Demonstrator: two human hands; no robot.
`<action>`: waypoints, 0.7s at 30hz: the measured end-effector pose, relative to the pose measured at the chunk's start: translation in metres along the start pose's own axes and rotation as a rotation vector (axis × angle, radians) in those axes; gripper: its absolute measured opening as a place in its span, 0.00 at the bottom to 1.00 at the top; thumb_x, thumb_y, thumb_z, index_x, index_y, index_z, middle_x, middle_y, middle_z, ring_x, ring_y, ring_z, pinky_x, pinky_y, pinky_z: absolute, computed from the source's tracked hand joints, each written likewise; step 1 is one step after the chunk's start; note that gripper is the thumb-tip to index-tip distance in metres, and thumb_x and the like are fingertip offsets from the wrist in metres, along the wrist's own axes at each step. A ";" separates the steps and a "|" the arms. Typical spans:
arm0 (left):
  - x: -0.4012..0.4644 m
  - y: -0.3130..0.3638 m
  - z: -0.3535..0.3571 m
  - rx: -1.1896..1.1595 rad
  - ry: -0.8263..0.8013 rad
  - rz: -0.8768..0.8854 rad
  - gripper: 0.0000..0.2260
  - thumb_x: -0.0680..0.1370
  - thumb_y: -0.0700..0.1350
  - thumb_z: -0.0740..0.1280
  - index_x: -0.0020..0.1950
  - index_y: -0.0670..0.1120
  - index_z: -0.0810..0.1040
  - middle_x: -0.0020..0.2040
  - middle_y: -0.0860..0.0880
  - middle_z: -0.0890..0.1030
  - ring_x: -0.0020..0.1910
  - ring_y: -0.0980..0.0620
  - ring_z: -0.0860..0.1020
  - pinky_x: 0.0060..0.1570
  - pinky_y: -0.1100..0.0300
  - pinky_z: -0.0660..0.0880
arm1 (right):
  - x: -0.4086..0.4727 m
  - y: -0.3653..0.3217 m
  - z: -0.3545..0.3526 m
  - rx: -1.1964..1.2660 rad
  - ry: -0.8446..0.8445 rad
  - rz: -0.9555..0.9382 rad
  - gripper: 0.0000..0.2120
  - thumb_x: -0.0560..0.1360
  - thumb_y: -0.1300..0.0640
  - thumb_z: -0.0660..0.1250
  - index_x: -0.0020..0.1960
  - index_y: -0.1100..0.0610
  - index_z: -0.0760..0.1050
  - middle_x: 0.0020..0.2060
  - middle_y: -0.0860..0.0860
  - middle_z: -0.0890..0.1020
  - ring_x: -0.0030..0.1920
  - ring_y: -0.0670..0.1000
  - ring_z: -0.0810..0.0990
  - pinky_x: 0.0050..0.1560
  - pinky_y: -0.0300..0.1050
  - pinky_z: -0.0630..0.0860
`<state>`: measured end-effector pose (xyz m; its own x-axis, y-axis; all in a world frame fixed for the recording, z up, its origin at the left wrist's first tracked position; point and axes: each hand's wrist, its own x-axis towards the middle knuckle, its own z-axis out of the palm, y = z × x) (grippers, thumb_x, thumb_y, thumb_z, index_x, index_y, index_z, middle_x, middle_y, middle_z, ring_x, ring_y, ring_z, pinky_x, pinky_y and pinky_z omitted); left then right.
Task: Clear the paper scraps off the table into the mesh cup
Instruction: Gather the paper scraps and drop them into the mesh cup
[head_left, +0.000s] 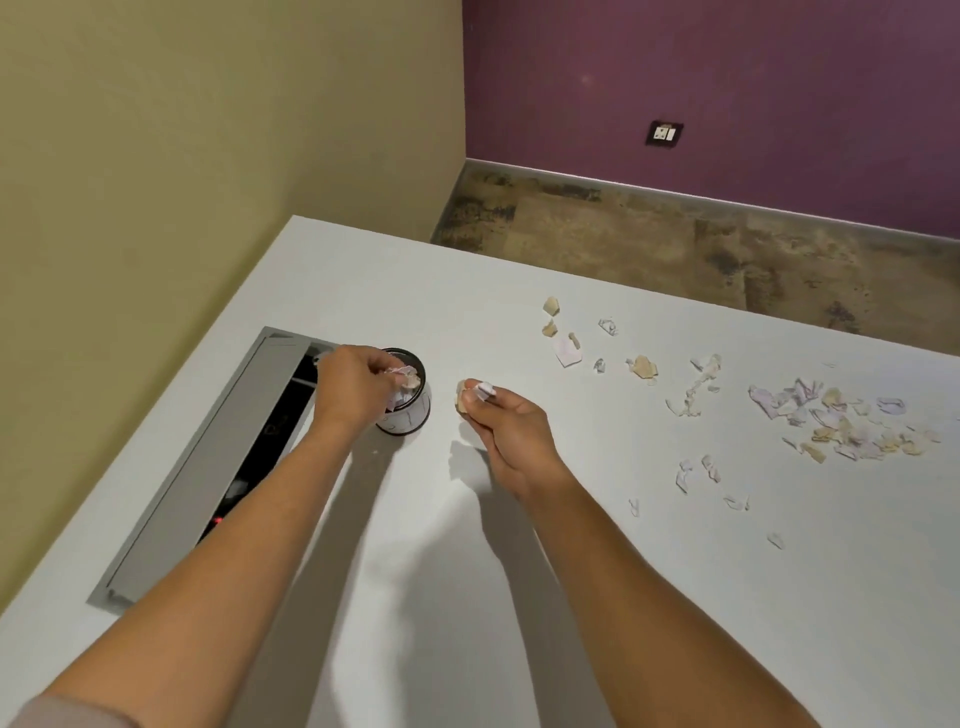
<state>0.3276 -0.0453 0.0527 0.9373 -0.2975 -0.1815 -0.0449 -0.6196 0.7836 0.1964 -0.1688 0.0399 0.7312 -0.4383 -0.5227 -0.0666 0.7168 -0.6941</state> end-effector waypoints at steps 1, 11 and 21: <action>0.005 -0.001 0.003 0.069 -0.025 0.015 0.09 0.71 0.38 0.76 0.35 0.50 0.82 0.26 0.54 0.81 0.25 0.62 0.78 0.27 0.73 0.73 | 0.003 0.001 0.004 -0.024 -0.010 -0.002 0.06 0.73 0.69 0.70 0.45 0.60 0.82 0.41 0.51 0.85 0.43 0.47 0.83 0.54 0.39 0.79; 0.037 -0.002 0.029 0.770 -0.277 0.050 0.04 0.74 0.35 0.66 0.47 0.41 0.77 0.53 0.39 0.77 0.50 0.39 0.78 0.45 0.52 0.75 | 0.018 0.019 0.009 -0.128 -0.007 0.014 0.06 0.72 0.67 0.72 0.49 0.61 0.82 0.42 0.50 0.86 0.43 0.46 0.84 0.53 0.39 0.79; 0.034 0.010 0.013 0.668 -0.338 0.100 0.09 0.75 0.39 0.67 0.54 0.43 0.82 0.54 0.41 0.79 0.54 0.41 0.78 0.51 0.53 0.77 | 0.013 0.018 0.007 -0.131 0.012 0.015 0.06 0.72 0.68 0.72 0.47 0.61 0.82 0.41 0.50 0.86 0.42 0.45 0.84 0.46 0.35 0.79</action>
<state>0.3545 -0.0708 0.0470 0.7657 -0.5151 -0.3852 -0.4246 -0.8547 0.2987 0.2093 -0.1579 0.0241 0.7214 -0.4349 -0.5390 -0.1666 0.6464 -0.7446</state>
